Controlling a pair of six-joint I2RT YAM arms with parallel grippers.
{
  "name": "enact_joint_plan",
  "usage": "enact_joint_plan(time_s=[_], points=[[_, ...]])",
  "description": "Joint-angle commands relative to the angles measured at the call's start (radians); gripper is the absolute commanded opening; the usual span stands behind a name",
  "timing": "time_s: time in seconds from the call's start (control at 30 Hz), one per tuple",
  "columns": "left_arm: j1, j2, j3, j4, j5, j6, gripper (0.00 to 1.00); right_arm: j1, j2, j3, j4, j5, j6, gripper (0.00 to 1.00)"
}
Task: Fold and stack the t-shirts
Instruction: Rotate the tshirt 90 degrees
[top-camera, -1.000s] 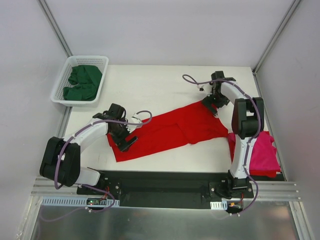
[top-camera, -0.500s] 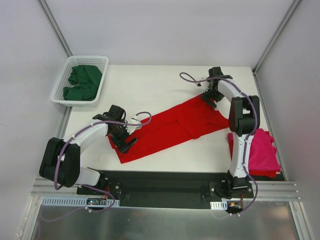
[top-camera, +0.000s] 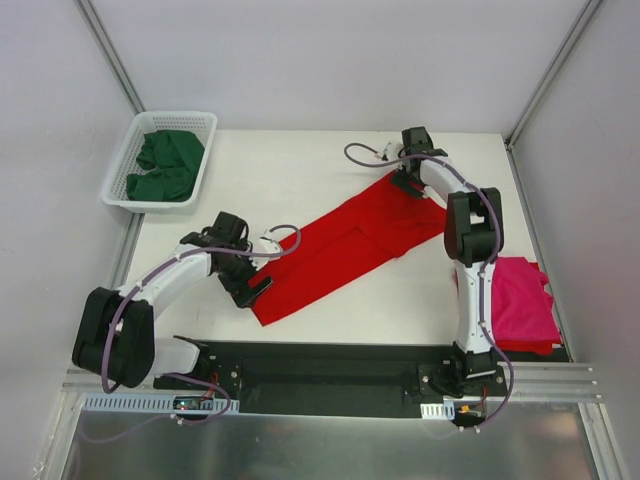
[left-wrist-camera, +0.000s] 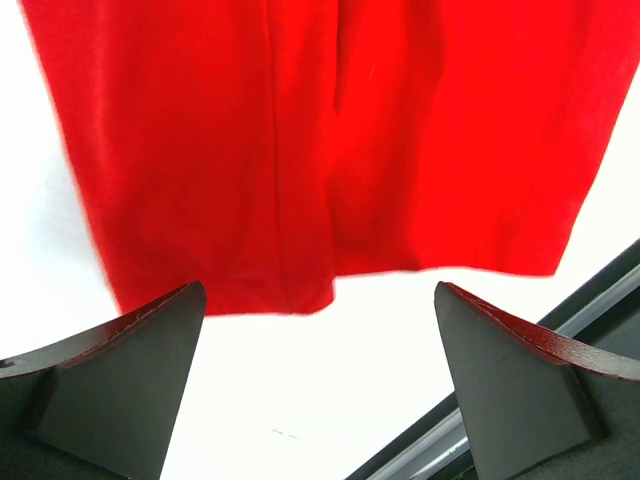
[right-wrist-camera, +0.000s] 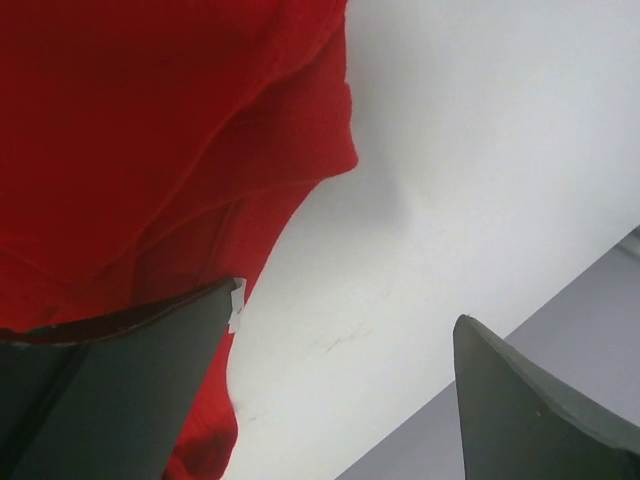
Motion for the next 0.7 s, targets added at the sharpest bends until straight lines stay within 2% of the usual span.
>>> enact_joint_plan(time_s=[0.0,0.2,0.37,0.5,0.6,0.67], points=[[-0.010,-0.124,-0.020,-0.038,0.017,0.029,0.99,0.045,0.080,0.037,0.118,0.000,-0.040,0.96],[-0.010,-0.285,-0.026,-0.038,-0.017,0.059,0.99,0.097,0.088,0.096,0.221,0.003,-0.059,0.96],[-0.002,-0.355,-0.044,-0.041,-0.130,0.070,0.99,0.162,0.136,0.193,0.280,0.054,-0.100,0.96],[0.042,-0.461,-0.070,-0.039,-0.149,0.067,0.99,0.185,0.178,0.285,0.360,0.089,-0.170,0.96],[0.081,-0.504,-0.079,-0.042,-0.156,0.067,0.99,0.191,0.252,0.386,0.376,0.151,-0.241,0.96],[0.093,-0.514,-0.079,-0.042,-0.161,0.069,0.99,0.182,0.258,0.396,0.406,0.200,-0.257,0.96]])
